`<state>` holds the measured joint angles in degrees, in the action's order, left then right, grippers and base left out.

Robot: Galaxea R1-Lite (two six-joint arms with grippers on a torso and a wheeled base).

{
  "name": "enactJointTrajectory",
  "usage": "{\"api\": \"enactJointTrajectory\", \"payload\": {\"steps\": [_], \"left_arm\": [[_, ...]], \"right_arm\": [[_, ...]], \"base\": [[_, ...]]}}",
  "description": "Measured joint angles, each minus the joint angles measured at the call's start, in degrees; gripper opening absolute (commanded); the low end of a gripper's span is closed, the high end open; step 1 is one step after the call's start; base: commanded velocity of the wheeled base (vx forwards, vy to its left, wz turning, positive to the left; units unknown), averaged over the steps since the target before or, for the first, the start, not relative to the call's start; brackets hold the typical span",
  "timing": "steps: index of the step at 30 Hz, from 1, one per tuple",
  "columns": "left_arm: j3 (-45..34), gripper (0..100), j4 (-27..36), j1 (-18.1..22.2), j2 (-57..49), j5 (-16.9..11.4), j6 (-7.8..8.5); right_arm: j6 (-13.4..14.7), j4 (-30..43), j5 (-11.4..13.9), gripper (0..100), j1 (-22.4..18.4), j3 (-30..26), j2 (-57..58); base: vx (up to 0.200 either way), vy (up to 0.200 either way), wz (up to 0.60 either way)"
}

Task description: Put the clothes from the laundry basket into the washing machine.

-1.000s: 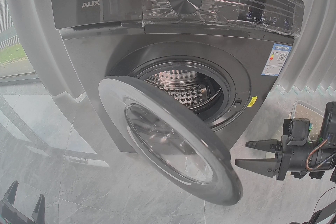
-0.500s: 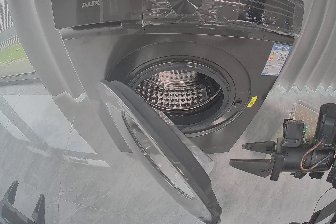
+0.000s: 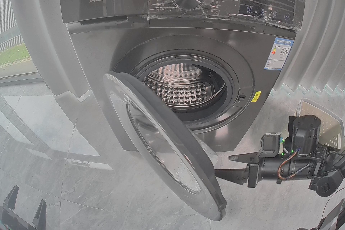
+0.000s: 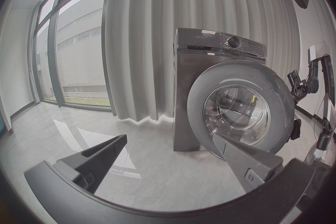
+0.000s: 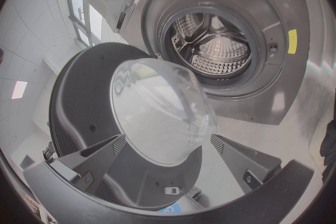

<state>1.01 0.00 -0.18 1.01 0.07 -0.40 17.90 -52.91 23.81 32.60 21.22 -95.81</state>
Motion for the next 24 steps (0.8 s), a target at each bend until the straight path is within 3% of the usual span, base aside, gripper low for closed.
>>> {"api": "enactJointTrajectory", "payload": {"steps": [8, 19, 24], "left_arm": [[0.00, 100, 0.00, -0.02, 0.00, 0.00, -0.09], [0.00, 100, 0.00, 0.02, 0.02, 0.00, -0.02], [0.00, 100, 0.00, 0.00, 0.00, 0.00, -0.04]], "right_arm": [[0.06, -2.11, 0.05, 100, 5.49, -0.69, -4.58], [0.13, -2.29, -0.27, 100, 3.91, 0.11, -5.90], [0.82, -2.60, -2.11, 100, 4.41, 2.12, -8.06]], "base": [[0.000, 0.000, 0.00], [0.000, 0.000, 0.00], [0.000, 0.000, 0.00]]}}
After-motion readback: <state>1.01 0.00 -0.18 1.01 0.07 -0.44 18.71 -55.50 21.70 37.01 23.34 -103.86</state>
